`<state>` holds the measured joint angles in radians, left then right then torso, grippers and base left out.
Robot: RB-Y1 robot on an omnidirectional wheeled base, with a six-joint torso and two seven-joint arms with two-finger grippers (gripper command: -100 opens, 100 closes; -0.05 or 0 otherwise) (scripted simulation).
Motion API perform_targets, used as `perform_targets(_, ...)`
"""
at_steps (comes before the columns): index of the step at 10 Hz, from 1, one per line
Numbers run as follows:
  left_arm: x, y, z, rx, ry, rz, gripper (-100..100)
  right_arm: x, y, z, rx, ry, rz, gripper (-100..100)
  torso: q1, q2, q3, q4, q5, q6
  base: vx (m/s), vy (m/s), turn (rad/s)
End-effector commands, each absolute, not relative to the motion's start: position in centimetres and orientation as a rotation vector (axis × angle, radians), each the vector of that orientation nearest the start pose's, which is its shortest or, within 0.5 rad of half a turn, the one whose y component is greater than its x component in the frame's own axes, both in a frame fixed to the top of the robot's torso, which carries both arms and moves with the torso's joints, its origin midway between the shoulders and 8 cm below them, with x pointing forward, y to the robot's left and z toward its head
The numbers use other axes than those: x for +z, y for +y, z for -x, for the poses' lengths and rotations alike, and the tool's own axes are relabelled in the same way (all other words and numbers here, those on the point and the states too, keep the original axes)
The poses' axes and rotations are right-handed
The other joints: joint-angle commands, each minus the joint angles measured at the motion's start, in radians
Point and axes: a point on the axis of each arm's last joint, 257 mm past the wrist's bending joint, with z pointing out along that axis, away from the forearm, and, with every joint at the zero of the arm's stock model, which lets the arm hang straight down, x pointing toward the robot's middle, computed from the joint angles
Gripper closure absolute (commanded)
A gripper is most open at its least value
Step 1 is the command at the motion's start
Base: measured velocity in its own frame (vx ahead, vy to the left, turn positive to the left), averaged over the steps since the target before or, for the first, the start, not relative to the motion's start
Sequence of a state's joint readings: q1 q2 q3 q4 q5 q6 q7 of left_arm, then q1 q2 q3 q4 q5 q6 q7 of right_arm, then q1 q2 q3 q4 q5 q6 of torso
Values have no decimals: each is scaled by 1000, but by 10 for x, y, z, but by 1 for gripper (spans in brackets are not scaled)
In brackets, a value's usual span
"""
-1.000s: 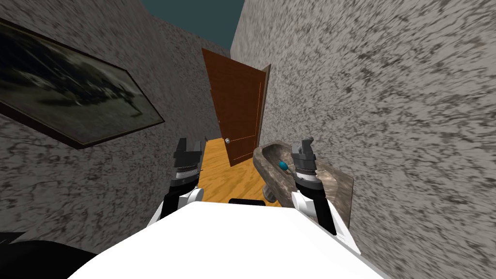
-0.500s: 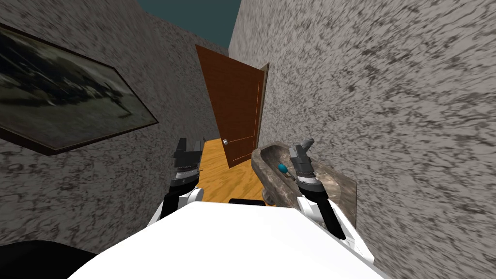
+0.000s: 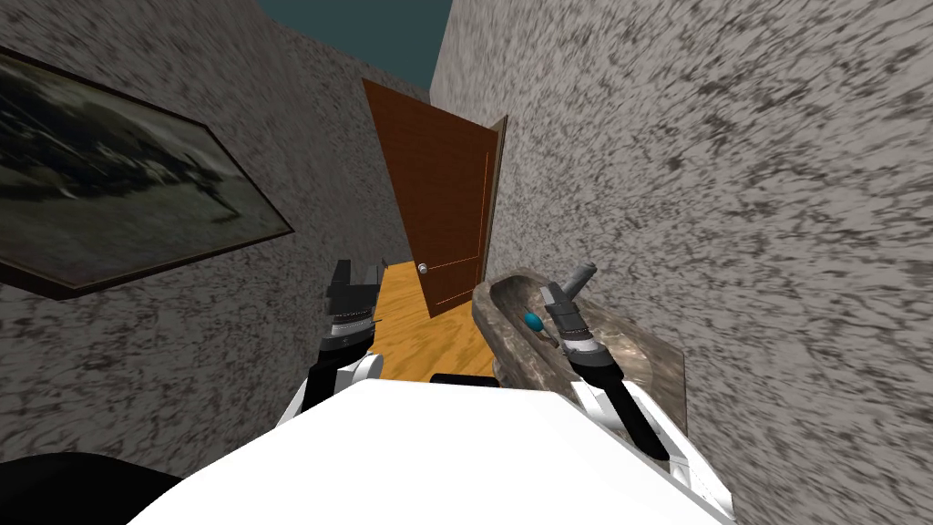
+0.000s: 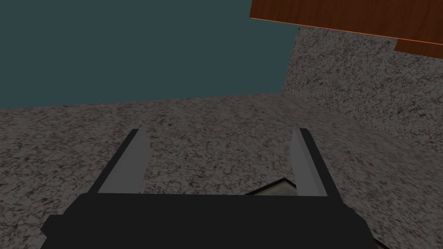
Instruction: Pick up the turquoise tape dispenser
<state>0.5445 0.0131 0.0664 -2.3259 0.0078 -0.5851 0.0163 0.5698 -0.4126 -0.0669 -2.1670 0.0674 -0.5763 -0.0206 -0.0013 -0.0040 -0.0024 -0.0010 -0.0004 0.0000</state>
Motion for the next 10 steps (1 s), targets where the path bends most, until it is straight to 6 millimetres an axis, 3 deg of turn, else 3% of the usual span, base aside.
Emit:
perform_targets(1,48,297,-312,-1262,553,570,0,-45,-272,-348,1166,1088,-361,-100,0,0,0,0,0,0,45,-8,10)
perform_targets(4,48,297,-312,-1262,553,570,0,-76,-280,-349,1137,1202,-352,-100,0,1,1,0,0,0,48,-12,30)
perform_targets(5,48,297,-312,-1262,553,570,0,-76,-280,-349,1136,1213,-340,-100,0,1,0,0,0,0,44,-11,20)
perform_targets(6,48,297,-312,-1262,553,570,0,-93,-285,-349,1117,1271,-339,-100,0,1,0,0,0,0,50,-7,53)
perform_targets(7,48,297,-312,-1262,553,570,0,-93,-285,-349,1116,1280,-329,-100,0,1,0,0,0,0,42,-5,21)
perform_targets(8,48,297,-312,-1262,553,570,0,-112,-292,-348,1094,1341,-328,-100,1,1,1,0,0,0,50,-9,54)
perform_targets(9,48,297,-312,-1262,553,570,0,-112,-291,-348,1092,1350,-319,-100,0,1,0,0,0,0,42,-12,36)
perform_targets(10,48,297,-312,-1262,553,570,0,-131,-299,-346,1068,1413,-321,-100,1,1,1,0,0,0,48,-14,73)
